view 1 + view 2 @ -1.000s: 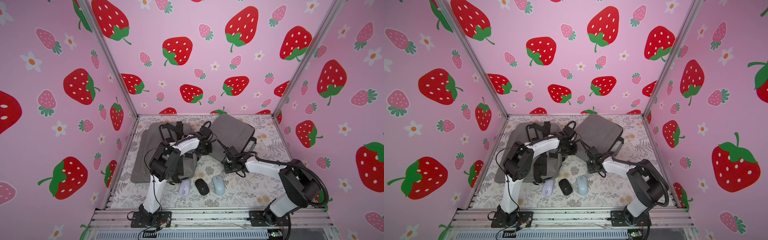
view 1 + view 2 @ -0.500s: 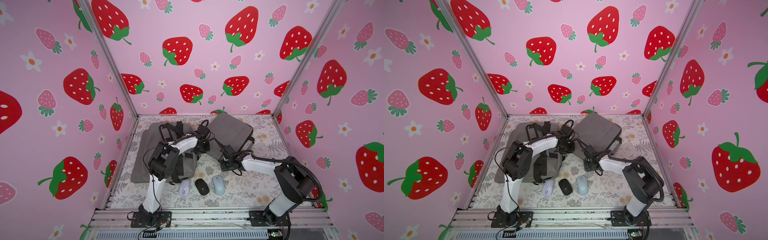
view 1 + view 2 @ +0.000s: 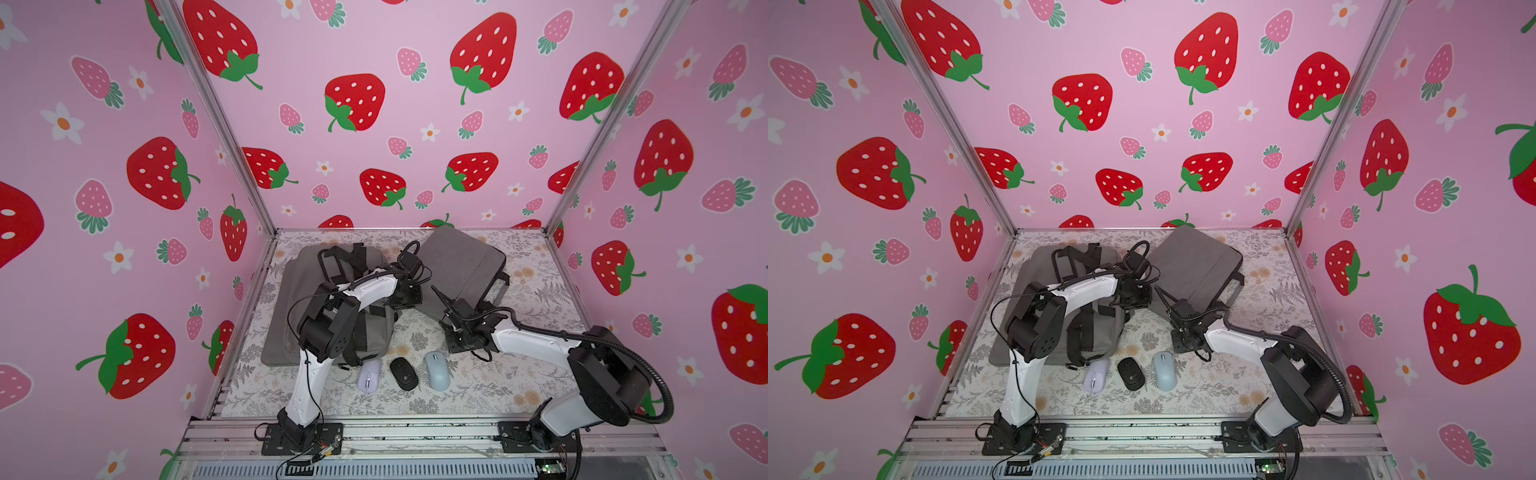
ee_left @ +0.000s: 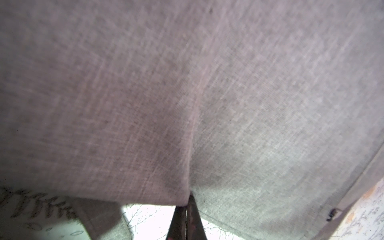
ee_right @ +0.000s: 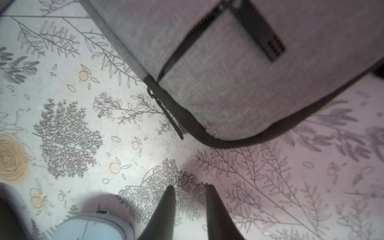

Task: Put the mouse into the laptop bag
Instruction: Unzip the zipper on the zippered laptop bag.

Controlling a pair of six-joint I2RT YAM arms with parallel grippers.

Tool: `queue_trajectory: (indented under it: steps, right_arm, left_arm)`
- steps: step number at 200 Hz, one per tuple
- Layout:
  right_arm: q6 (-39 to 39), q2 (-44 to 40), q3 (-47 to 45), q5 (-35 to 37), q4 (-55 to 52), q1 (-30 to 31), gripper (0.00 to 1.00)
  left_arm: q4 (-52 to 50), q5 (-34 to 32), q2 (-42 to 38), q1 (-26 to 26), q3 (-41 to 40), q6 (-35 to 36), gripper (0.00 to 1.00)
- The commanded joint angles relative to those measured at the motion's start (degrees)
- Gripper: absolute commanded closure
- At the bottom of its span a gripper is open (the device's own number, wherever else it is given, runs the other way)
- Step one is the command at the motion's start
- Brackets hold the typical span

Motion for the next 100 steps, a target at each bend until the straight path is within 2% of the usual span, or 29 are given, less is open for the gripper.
queue_trajectory:
  steps: [1,48,100]
  right_arm:
    - [-3.6,2.6,4.6,2.6,-1.5,0.2,0.73]
    - [-6.2,9.1,9.1,1.5,-0.1,-0.7,0.75]
    - [-5.6,12.9,9.3,-0.3,2.3,-2.2,0.8]
  left_arm:
    - [-4.4,1.1,2.5,-0.9,-0.9,-0.1,1.0]
    - [-4.1,1.1,2.4,-0.9,-1.5,-0.3,1.0]
    - [-4.2,1.3,2.7,-0.9,-1.1,-0.2,1.0]
